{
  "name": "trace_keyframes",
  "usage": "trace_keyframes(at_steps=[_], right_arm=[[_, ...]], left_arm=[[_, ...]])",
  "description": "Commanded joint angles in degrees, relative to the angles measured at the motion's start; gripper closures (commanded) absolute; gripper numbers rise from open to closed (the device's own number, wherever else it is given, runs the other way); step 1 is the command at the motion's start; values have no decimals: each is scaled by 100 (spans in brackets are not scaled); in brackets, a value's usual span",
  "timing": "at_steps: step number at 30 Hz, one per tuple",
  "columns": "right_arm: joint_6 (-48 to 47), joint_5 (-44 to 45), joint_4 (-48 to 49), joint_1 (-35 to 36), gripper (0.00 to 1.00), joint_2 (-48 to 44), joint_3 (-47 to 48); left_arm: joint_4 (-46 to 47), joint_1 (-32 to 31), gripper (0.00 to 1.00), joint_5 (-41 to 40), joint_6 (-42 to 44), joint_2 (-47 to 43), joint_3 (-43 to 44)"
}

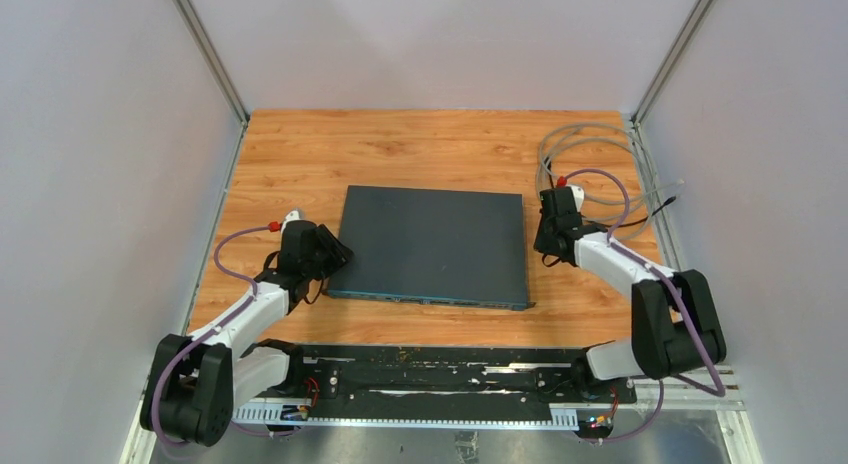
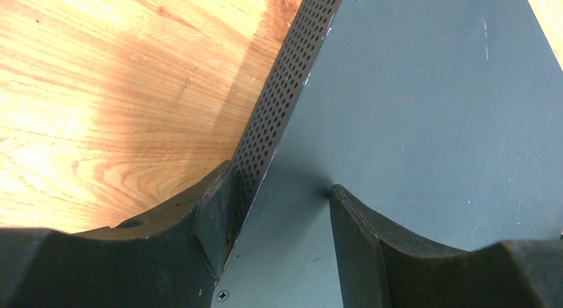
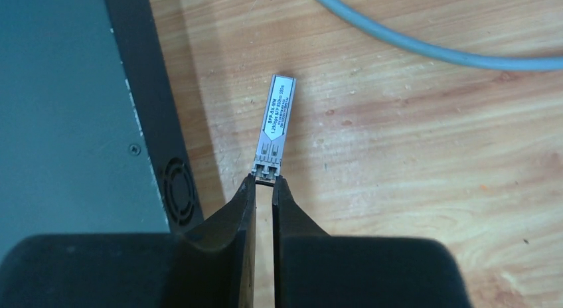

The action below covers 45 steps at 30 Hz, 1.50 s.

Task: Pull the plug off the socket

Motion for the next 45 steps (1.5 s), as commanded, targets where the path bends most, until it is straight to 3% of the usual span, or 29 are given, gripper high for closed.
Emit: trace_keyframes(at_steps=[1, 3, 6, 13, 17, 20, 23, 30, 38, 45], right_arm=[[-170, -69, 577, -121, 86, 378, -136], [-55, 49, 539, -123, 76, 507, -171], [115, 131, 289, -128, 52, 580, -179], [359, 13, -737, -127, 30, -426, -198], [267, -984, -1380, -115, 17, -1507, -388], [194, -2344, -1672, -111, 4, -2379, -776], [390, -3465, -2160, -16, 1, -3238, -1217], [743, -3923, -3426, 780, 0, -4460, -1419], [1111, -3807, -1896, 1000, 2, -4046, -1927], [1126, -3475, -284, 992, 2, -3020, -1901]], left_arm=[[-485, -54, 45, 4, 114, 0, -179], [-498, -54, 44, 22, 140, -25, -188], [-544, -54, 44, 18, 183, -76, -188], [-672, -54, 44, 45, 239, -224, -166], [-792, -54, 44, 49, 293, -339, -161], [-899, -54, 44, 50, 348, -482, -154], [-999, -53, 43, 24, 424, -628, -129], [-1148, -54, 43, -29, 635, -647, 17], [-1046, -53, 43, 110, 710, -469, 67], [-1086, -54, 43, 434, 760, -506, 17]])
